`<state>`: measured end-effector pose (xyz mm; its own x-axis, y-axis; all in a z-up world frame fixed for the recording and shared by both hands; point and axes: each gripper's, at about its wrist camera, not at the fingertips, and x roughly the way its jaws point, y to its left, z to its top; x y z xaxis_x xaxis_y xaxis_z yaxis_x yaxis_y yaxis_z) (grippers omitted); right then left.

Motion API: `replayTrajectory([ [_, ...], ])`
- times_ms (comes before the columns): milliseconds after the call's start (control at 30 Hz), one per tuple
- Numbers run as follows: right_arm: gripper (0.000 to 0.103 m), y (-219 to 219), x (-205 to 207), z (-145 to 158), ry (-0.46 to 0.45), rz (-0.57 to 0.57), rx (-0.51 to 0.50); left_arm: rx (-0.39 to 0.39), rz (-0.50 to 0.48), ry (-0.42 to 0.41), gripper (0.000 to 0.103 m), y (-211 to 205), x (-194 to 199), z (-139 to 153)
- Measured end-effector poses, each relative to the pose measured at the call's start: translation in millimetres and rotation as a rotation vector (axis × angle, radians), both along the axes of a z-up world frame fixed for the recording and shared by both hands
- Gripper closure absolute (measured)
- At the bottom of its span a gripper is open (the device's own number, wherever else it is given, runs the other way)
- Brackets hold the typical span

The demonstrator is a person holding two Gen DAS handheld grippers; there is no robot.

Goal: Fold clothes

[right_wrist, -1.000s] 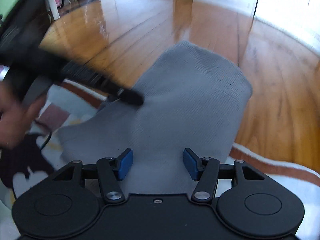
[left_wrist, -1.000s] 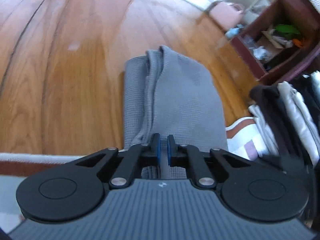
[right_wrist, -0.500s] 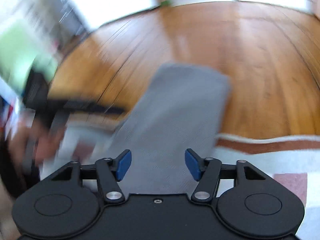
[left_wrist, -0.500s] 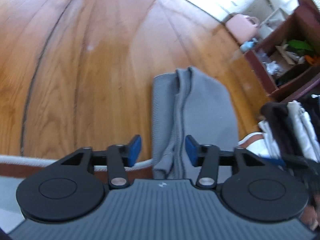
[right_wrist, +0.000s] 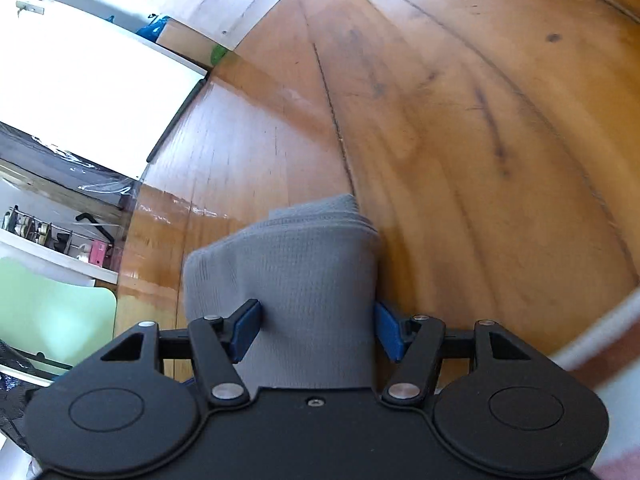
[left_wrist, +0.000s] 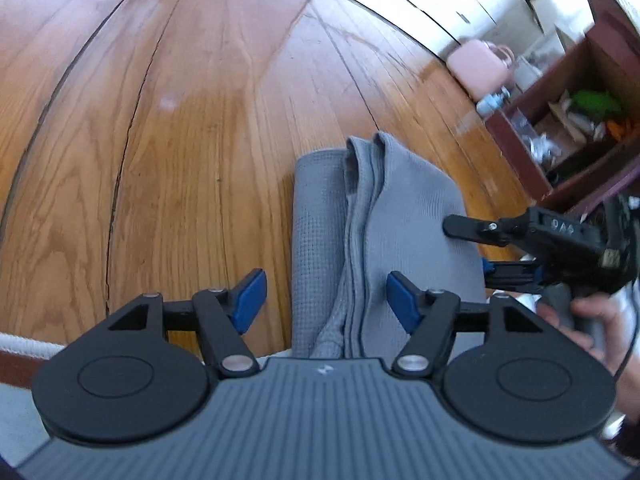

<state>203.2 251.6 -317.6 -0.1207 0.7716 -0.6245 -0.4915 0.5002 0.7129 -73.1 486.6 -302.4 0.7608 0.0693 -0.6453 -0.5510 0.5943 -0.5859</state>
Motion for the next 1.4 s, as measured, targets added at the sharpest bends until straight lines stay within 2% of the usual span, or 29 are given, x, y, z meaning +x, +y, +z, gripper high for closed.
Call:
replayTrajectory([
  [33,0.04,5.9,-3.3,1.9,-0.047,0.011,0.0,-0.063,0.0,-0.046,0.039,4.7,-2.2,-5.0],
  [67,0.055,8.8,-6.1,6.1,-0.104,0.039,0.003,-0.123,0.001,-0.09,0.045,9.0,-4.2,-10.4],
  [100,0.061,11.6,-9.0,10.3,-0.16,0.066,0.005,-0.165,0.006,-0.113,0.056,11.0,-4.2,-18.4],
  [133,0.063,13.4,-15.9,17.1,-0.213,0.068,0.006,-0.201,0.009,-0.135,0.073,12.7,-4.3,-25.6],
  [200,0.066,12.7,-31.3,32.3,-0.304,0.058,0.011,-0.181,-0.009,-0.157,0.078,11.4,-5.2,-25.4],
  [233,0.066,8.5,-40.3,43.1,-0.336,0.046,0.023,-0.119,-0.035,-0.15,0.08,5.9,-1.6,-15.3],
  [333,0.067,-4.9,-71.4,75.6,-0.457,0.012,0.042,0.053,-0.124,-0.128,0.08,-14.4,14.2,14.3],
  [400,0.067,-19.7,-90.1,98.7,-0.525,-0.046,0.008,0.15,-0.194,-0.113,0.076,-32.1,30.4,33.0],
  [433,0.067,-27.1,-97.4,109.1,-0.553,-0.079,-0.02,0.193,-0.224,-0.106,0.071,-40.3,37.7,41.7],
  [500,0.067,-49.7,-101.7,122.6,-0.622,-0.123,-0.122,0.192,-0.214,-0.093,0.068,-47.4,38.6,47.9],
  [567,0.066,-65.3,-99.0,120.7,-0.681,-0.154,-0.222,0.192,-0.204,-0.08,0.055,-54.5,39.5,54.1],
  [633,0.061,-82.4,-79.2,98.7,-0.641,-0.217,-0.34,0.188,-0.194,-0.067,0.053,-61.6,40.2,60.4],
  [667,0.055,-85.6,-67.7,84.6,-0.575,-0.239,-0.38,0.163,-0.189,-0.053,0.052,-65.2,38.3,62.8],
  [733,0.055,-109.2,-42.4,56.2,-0.414,-0.296,-0.368,0.06,-0.178,-0.045,0.052,-70.0,24.4,56.0],
  [800,0.051,-139.6,-32.7,49.7,-0.317,-0.37,-0.24,-0.035,-0.126,0.014,0.051,-78.8,8.9,46.7],
  [867,0.051,-159.4,-31.3,48.4,-0.244,-0.428,-0.153,-0.123,-0.074,0.074,0.05,-87.8,-6.3,38.0],
  [900,0.05,-166.4,-31.3,46.3,-0.216,-0.426,-0.089,-0.113,-0.054,0.099,0.049,-93.7,-12.0,38.7],
  [967,0.05,-175.5,-26.9,38.9,-0.189,-0.409,-0.037,-0.092,-0.012,0.149,0.045,-105.4,-23.0,39.9],
  [1033,0.05,-164.4,-19.8,28.5,-0.165,-0.378,-0.02,-0.079,0.034,0.171,0.04,-114.6,-30.0,37.9],
  [1067,0.047,-157.6,-17.7,22.3,-0.153,-0.37,-0.019,-0.099,0.039,0.157,0.037,-118.0,-31.0,35.9],
  [1100,0.037,-158.1,-18.1,13.8,-0.152,-0.374,-0.03,-0.12,0.044,0.142,0.035,-121.5,-31.5,33.6],
  [1133,0.034,-156.0,-16.7,7.9,-0.155,-0.387,-0.032,-0.154,0.041,0.118,0.031,-125.0,-28.9,28.8],
  [1200,0.014,-143.9,-10.1,4.1,-0.164,-0.398,0.01,-0.214,0.063,0.086,0.027,-129.8,-25.5,14.7],
  [1233,0.012,-137.6,-9.9,5.8,-0.161,-0.397,0.017,-0.237,0.075,0.069,0.026,-132.3,-23.4,8.5],
  [1267,0.012,-131.0,-10.3,7.0,-0.175,-0.395,0.014,-0.207,0.091,0.047,0.019,-135.1,-18.0,8.0],
  [1300,0.014,-124.2,-12.9,9.0,-0.216,-0.374,-0.003,-0.178,0.108,0.024,0.02,-137.8,-12.7,7.6],
  [1333,0.02,-117.4,-15.6,11.0,-0.257,-0.352,-0.02,-0.143,0.122,0.008,0.029,-140.5,-7.4,7.3],
  [1367,0.038,-111.0,-19.9,12.7,-0.323,-0.329,-0.054,-0.074,0.113,0.037,0.063,-142.7,-2.3,8.1],
  [1400,0.05,-110.4,-25.2,18.0,-0.362,-0.328,-0.054,-0.004,0.101,0.065,0.088,-144.9,2.6,9.1],
])
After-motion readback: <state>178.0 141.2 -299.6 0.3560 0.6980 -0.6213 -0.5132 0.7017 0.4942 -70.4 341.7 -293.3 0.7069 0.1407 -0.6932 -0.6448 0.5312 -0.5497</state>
